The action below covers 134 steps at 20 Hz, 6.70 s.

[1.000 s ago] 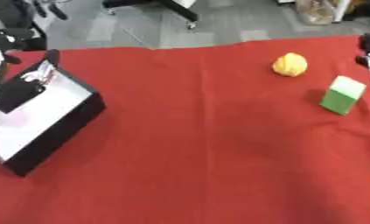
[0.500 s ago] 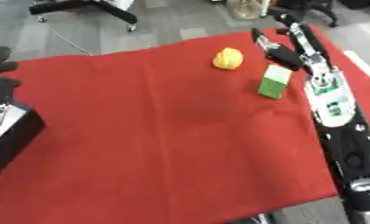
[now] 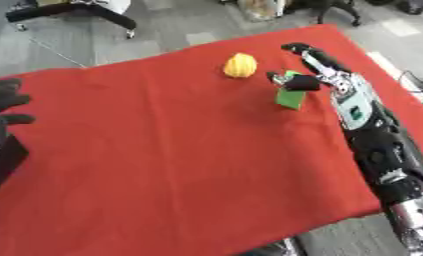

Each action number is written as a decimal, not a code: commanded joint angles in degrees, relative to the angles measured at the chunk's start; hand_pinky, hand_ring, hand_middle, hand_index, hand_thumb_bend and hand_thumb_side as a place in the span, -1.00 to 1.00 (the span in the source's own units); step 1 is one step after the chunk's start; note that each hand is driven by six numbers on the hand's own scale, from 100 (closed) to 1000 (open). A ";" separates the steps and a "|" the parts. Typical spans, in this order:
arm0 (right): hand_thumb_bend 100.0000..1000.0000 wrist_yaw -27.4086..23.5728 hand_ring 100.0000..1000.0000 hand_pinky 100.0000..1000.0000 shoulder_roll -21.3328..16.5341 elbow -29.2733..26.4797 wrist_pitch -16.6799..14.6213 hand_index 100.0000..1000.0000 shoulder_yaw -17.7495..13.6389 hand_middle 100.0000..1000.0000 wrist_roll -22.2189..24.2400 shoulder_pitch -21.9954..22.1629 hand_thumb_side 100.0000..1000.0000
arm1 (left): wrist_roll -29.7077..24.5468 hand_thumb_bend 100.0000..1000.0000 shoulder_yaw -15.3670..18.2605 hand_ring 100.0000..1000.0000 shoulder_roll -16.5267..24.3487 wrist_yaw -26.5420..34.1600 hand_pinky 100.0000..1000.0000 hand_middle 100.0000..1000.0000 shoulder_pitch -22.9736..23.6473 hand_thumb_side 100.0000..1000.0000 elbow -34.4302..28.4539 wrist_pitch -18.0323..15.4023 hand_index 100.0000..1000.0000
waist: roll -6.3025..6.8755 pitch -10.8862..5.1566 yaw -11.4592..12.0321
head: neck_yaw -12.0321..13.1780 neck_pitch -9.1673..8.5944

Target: Pick up the objects with one hand, pass them to the other hand, and then place them into the box on the other side of the table.

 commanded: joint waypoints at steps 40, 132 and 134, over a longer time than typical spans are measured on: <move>-1.00 -32.74 0.59 0.60 23.96 -38.10 9.76 -0.06 14.24 -0.08 -11.48 8.55 -0.42 | 12.76 -0.38 -9.50 0.65 1.56 -29.07 0.45 0.68 -9.43 -0.18 6.44 5.86 0.75 | -1.05 -1.25 -1.19 | 6.29 -0.14; -1.00 -53.59 0.54 0.56 24.59 -32.34 16.69 -0.04 24.04 -0.05 6.27 7.49 -0.19 | 27.36 -1.00 -17.76 0.29 2.02 -53.09 0.38 0.26 -15.13 -0.77 4.51 4.61 0.38 | -0.81 -0.39 -1.42 | 5.50 -0.14; -1.00 -53.79 0.55 0.56 24.58 -32.35 16.42 -0.03 24.01 -0.04 7.01 7.51 -0.16 | 27.98 -1.00 -17.89 0.21 2.02 -52.44 0.35 0.18 -15.16 -0.64 4.44 3.97 0.32 | -0.80 -0.38 -1.44 | 5.47 -0.14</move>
